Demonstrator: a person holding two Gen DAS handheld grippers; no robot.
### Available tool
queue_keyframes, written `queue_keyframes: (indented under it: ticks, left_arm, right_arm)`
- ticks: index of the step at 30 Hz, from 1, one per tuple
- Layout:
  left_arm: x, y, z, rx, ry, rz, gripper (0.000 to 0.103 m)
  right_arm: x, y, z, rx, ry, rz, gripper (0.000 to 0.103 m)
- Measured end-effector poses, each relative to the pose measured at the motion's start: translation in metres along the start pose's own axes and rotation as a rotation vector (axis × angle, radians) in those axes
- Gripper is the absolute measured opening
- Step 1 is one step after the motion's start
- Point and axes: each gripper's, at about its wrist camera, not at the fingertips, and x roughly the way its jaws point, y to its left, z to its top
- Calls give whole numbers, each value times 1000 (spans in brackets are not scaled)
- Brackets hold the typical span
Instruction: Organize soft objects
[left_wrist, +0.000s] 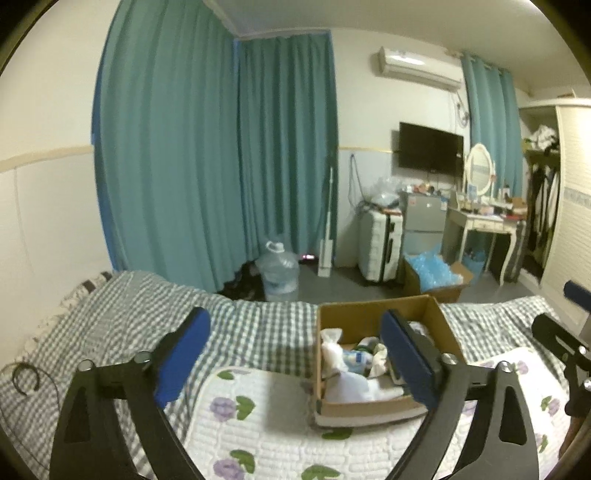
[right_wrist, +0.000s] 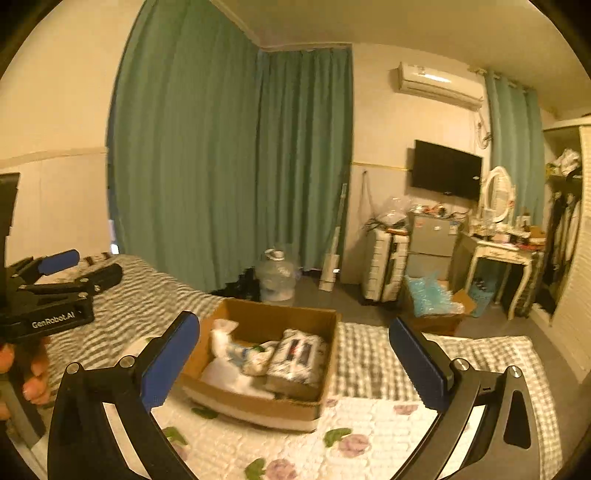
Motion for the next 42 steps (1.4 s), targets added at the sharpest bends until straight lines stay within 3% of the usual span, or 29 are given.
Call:
queue_keyframes:
  ticks: [6,11,23,31,42]
  left_arm:
    - [-10,2,-17,0,-7,-1,96]
    - [-6,8,-42,-68,60,-53,96]
    - [-8,0,-60,-26,80,1,96]
    - [-15,5,-64,-29,101,-1,96]
    - [-21,2,-65,0,104,0,96]
  right_arm:
    - [-10,6,-18,14,6,20,103]
    - [-6,9,-42,44,65,25,103]
    - [-7,13,-81,73,100,-10,103]
    - [-10,20,-88,48,103,-57,103]
    - [-17,20,-85,59,101,-56,103]
